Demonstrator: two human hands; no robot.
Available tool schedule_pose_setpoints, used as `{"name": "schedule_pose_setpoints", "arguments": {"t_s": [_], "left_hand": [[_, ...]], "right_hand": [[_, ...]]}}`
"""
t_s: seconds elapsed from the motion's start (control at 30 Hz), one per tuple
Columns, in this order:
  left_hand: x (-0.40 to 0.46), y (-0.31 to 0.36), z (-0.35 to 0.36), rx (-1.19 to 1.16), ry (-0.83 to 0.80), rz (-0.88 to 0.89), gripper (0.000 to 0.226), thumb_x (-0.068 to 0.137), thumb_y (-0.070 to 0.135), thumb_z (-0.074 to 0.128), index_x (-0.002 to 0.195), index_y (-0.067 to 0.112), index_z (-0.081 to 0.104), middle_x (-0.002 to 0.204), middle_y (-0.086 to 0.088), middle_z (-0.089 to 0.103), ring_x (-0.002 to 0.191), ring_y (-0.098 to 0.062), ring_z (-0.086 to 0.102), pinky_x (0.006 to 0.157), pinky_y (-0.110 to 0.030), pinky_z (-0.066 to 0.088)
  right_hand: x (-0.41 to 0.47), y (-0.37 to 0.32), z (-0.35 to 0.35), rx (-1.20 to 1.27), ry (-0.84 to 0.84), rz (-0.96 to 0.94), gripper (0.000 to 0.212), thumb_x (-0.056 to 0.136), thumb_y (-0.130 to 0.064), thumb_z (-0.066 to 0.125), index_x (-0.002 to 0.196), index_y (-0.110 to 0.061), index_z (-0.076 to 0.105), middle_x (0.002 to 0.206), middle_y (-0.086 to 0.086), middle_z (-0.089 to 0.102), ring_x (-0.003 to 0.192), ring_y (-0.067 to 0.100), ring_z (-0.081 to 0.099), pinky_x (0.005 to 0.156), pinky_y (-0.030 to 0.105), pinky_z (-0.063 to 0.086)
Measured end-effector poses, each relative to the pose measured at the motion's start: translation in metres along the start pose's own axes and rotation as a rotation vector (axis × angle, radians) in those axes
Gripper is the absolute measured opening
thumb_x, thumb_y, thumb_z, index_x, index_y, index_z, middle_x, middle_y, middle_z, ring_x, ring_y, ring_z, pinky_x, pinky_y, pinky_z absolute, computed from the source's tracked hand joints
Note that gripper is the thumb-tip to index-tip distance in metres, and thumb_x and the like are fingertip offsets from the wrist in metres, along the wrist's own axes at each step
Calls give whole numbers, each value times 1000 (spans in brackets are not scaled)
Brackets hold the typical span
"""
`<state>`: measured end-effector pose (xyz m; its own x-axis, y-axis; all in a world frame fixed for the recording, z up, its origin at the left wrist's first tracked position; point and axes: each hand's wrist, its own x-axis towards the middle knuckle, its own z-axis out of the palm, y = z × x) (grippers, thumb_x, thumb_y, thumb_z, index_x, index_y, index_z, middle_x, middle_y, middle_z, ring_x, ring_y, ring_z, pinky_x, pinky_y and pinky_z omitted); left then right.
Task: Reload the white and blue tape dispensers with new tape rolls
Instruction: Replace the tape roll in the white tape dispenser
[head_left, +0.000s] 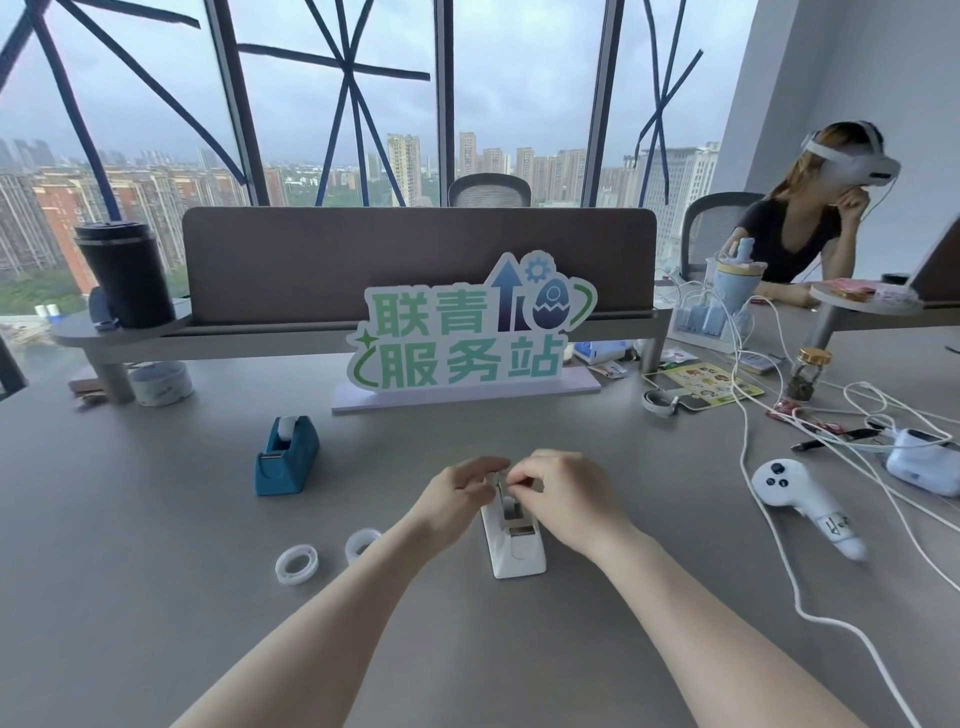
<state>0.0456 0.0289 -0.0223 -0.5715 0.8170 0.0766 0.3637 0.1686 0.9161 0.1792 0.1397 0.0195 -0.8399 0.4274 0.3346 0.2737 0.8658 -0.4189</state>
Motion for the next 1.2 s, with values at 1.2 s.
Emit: {"name": "schedule_pose_setpoints", "arguments": {"t_s": [1.2], "left_hand": [[2, 1, 15, 55, 182, -80, 31, 89, 26, 62, 117, 15, 67, 112, -3, 70, 107, -18, 63, 95, -31, 45]], "right_hand": [[-75, 10, 18, -151, 166, -197, 13, 78, -21, 62, 67, -21, 57, 71, -4, 56, 52, 18, 52, 41, 29, 44]]}}
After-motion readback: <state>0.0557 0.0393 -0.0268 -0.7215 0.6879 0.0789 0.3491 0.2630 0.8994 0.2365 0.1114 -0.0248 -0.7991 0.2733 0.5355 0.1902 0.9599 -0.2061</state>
